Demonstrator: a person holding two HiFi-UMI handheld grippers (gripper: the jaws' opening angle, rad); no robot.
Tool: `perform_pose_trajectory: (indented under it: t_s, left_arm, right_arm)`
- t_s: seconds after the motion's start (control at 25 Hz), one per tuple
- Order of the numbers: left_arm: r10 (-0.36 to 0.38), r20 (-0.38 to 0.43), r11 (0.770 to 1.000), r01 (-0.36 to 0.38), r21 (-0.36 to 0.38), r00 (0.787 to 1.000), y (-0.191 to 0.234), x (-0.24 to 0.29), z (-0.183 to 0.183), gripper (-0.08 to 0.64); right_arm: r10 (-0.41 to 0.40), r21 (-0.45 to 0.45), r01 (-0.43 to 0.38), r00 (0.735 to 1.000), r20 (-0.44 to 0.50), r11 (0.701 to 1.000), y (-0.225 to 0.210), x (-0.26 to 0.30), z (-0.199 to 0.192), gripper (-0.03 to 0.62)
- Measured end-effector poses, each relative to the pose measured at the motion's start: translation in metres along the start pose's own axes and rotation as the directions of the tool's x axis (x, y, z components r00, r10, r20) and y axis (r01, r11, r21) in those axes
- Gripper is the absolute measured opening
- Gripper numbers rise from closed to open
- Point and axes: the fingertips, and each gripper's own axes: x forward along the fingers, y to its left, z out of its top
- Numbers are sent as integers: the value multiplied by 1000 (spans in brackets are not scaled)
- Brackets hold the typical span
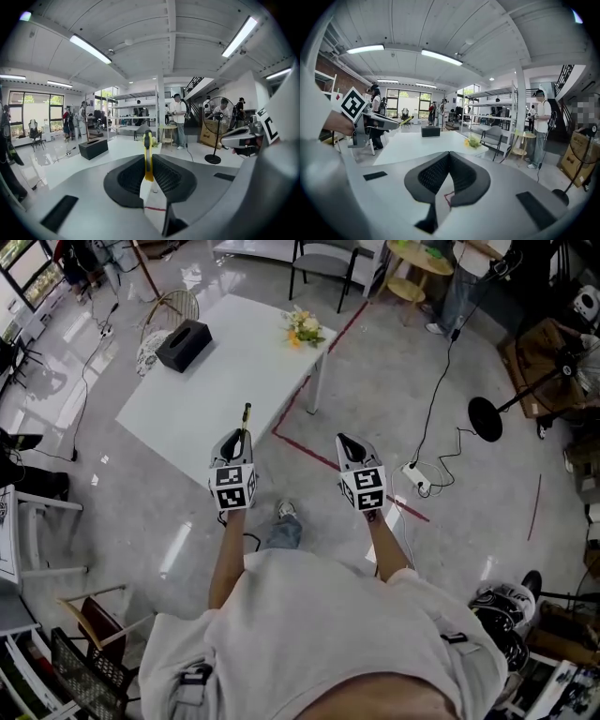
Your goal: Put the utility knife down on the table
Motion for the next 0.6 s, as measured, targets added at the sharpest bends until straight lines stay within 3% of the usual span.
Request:
perform_pose_trajectory:
  t_s: [0.6]
  left_arm:
    - [-75, 6, 997, 75, -5, 997, 60, 143, 52, 60]
  right_arm:
    - [-68, -4, 68, 998, -9, 998, -56, 128, 55, 31]
